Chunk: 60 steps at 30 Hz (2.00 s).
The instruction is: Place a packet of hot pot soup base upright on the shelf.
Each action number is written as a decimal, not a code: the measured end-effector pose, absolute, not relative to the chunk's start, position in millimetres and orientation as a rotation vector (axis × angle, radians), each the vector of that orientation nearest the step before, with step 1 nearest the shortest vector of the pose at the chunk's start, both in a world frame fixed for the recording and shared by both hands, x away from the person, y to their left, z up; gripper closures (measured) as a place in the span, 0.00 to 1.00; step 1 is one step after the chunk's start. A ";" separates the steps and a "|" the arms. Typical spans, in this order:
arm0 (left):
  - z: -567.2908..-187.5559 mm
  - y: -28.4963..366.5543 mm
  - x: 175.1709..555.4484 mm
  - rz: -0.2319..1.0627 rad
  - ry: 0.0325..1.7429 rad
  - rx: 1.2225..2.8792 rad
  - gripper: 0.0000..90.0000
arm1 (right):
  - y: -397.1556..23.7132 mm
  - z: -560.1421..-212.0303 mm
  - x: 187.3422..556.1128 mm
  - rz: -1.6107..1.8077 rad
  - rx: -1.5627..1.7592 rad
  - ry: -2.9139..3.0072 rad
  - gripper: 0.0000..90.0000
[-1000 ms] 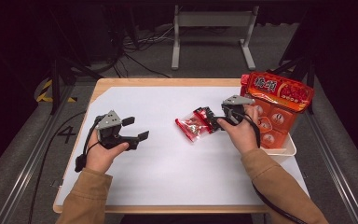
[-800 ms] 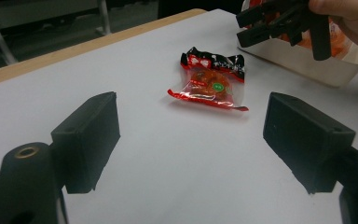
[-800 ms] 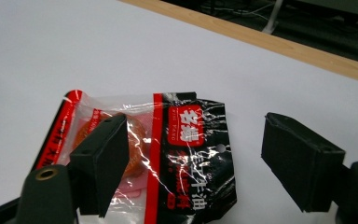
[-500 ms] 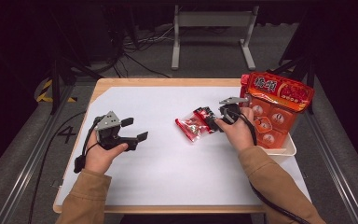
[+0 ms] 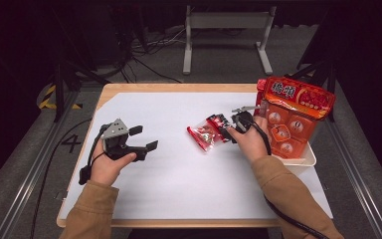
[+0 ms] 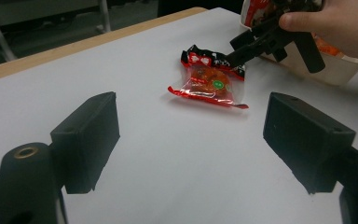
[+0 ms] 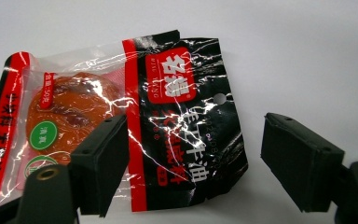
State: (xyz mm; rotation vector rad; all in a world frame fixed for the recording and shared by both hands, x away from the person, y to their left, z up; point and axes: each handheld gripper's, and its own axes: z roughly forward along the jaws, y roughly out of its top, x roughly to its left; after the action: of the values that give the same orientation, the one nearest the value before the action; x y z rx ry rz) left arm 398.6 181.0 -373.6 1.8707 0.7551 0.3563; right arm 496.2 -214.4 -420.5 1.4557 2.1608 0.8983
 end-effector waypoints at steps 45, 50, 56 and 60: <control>-373.7 181.9 398.6 0.355 0.763 1.867 0.22 | -216.1 -396.3 488.4 0.987 1.333 2.237 1.00; -373.8 180.5 398.6 0.355 0.760 1.869 0.22 | -209.5 -380.4 476.8 1.026 1.238 2.229 1.00; -374.0 178.7 398.8 0.355 0.751 1.879 0.22 | -203.3 -364.4 464.7 1.067 1.151 2.217 1.00; -374.2 176.2 397.9 0.347 0.753 1.879 0.22 | -198.7 -351.1 454.8 1.081 1.063 2.213 1.00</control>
State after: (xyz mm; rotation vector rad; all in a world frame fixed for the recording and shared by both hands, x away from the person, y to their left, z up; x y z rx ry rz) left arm 397.9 176.2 -374.2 1.8790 0.7535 0.3473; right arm 454.8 -198.7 -351.1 1.0628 2.2126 1.0811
